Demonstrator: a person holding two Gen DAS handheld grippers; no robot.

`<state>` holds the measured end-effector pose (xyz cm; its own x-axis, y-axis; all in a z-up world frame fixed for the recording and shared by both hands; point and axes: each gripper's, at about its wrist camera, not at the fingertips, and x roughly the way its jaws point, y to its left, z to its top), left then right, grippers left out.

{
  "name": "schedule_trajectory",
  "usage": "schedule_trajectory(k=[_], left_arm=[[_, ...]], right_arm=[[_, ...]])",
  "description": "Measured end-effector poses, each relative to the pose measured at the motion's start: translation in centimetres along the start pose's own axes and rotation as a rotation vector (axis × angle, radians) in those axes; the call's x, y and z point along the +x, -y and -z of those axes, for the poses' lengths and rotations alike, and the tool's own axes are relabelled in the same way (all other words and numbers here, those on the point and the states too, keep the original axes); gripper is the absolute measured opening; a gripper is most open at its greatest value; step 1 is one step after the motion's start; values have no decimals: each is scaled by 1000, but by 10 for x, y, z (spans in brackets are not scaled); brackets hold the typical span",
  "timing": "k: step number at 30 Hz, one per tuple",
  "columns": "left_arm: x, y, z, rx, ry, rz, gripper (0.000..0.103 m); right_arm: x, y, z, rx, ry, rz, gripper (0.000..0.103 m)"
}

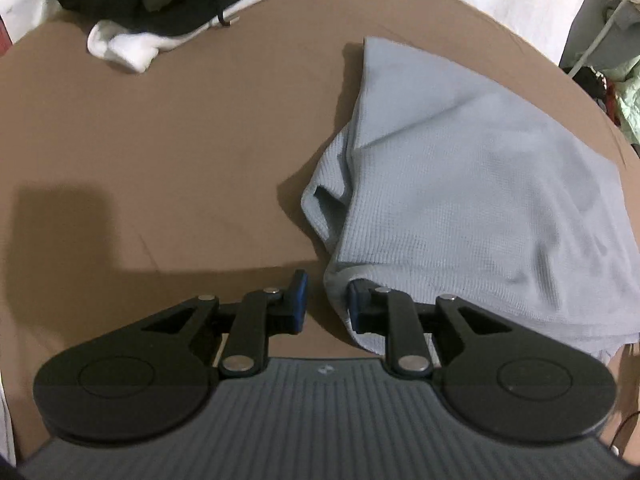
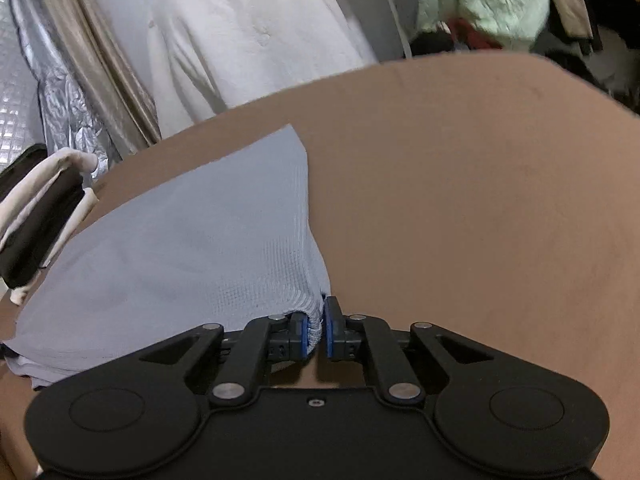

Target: Fold clothes

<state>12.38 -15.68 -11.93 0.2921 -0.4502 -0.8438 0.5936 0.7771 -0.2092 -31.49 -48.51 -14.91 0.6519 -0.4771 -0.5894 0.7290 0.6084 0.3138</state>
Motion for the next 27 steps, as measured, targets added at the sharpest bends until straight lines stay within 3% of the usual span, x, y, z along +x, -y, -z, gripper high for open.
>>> schedule_trajectory(k=[2, 4, 8, 11, 13, 15, 17, 20, 23, 27], left_arm=[[-19, 6, 0, 43, 102, -14, 6], [-24, 12, 1, 85, 127, -57, 6], [-28, 26, 3, 167, 148, -152, 7], [-32, 34, 5, 208, 174, -226, 13], [-38, 32, 6, 193, 215, -281, 23], [-53, 29, 6, 164, 269, -280, 39], [-68, 26, 4, 137, 293, -250, 43], [-82, 36, 13, 165, 270, -222, 48], [-76, 47, 20, 233, 180, -235, 59], [-66, 36, 18, 153, 131, -315, 72]], right_arm=[[-13, -3, -6, -33, 52, -24, 9], [-20, -9, -13, -49, 93, -69, 9], [-1, -15, -11, -110, -39, -13, 10], [4, -13, -4, -113, -117, -10, 17], [0, -11, -6, -83, -127, -41, 17], [-6, -11, -8, -87, -115, -50, 20], [-11, -12, -9, -113, -116, -41, 21], [-14, -11, -15, -146, -127, -7, 21], [-14, -5, -18, -108, -139, 3, 21], [-14, -6, -19, -92, -138, -15, 22]])
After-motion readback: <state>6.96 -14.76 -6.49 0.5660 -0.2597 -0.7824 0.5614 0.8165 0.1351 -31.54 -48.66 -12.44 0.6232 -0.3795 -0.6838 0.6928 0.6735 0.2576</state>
